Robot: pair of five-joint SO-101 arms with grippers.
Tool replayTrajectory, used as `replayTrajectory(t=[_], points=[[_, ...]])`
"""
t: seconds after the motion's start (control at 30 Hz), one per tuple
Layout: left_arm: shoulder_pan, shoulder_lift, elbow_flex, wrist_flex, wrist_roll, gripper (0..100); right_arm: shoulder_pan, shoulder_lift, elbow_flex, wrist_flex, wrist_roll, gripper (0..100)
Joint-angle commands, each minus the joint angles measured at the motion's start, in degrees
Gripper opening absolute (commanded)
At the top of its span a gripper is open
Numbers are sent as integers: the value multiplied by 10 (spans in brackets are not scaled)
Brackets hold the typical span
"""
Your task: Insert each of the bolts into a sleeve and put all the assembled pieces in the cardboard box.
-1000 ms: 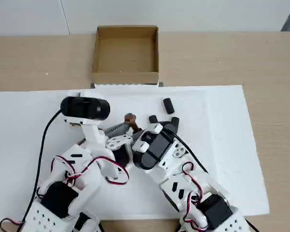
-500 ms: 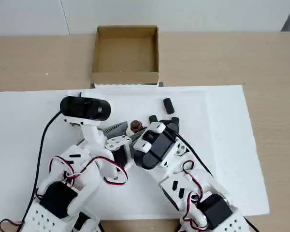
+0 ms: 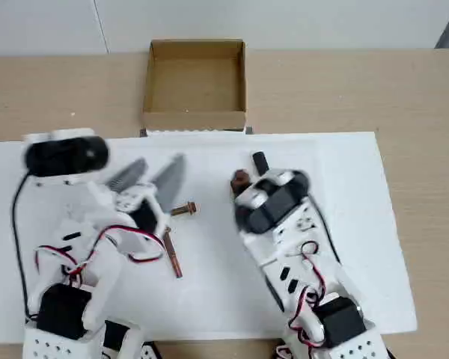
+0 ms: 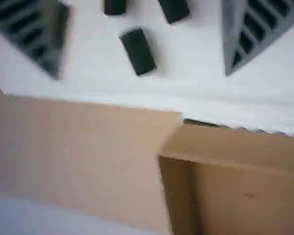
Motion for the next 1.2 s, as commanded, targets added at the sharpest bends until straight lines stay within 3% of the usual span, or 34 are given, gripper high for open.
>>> replayTrajectory(t=[0.0, 0.2, 0.4, 0.77, 1.17], points=[[-50, -4, -15, -10, -33, 0, 65, 48, 3, -21, -44, 2], [-94, -5, 69, -10, -125, 6, 94, 231, -102, -42, -170, 3], [-108, -5, 146, -12, -185, 6, 95, 443, -335, -37, -185, 3], [-105, -5, 226, -13, -198, 12, 95, 773, -678, -42, -84, 3], [-104, -4, 256, -24, -293, 11, 92, 1064, -982, -42, 4, 3]])
